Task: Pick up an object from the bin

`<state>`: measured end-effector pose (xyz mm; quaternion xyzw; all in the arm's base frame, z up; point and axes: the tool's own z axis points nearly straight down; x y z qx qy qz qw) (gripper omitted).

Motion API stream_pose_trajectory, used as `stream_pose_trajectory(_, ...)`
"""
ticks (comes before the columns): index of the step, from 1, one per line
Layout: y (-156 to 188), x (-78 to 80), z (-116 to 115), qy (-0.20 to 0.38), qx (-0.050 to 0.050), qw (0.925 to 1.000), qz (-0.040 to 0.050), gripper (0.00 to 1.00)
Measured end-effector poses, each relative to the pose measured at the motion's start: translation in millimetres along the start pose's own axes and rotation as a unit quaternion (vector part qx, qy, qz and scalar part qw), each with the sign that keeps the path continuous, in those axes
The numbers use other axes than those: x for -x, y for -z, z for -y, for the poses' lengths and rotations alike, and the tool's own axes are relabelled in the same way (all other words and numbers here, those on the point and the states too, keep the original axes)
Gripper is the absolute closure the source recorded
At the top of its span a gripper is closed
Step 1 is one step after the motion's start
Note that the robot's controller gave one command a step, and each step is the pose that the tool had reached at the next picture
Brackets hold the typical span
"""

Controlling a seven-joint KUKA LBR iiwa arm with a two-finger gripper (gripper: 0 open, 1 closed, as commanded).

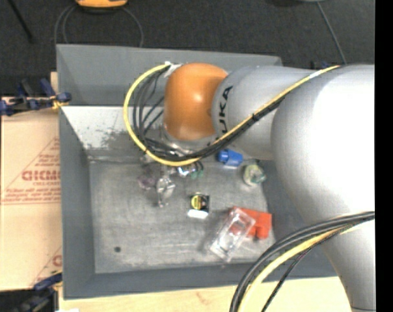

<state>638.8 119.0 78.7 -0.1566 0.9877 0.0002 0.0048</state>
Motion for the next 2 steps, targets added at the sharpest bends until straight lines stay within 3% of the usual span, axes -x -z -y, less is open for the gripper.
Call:
stream_pose_trajectory(1, 1.8, 0.6, 1.0, -0.001, 0.000, 1.0000, 0.0013, 1.00)
stream_pose_trajectory(2, 165.5, -21.8, 62.6, 0.114, -0.002, 0.9935, 0.0015, 1.00)
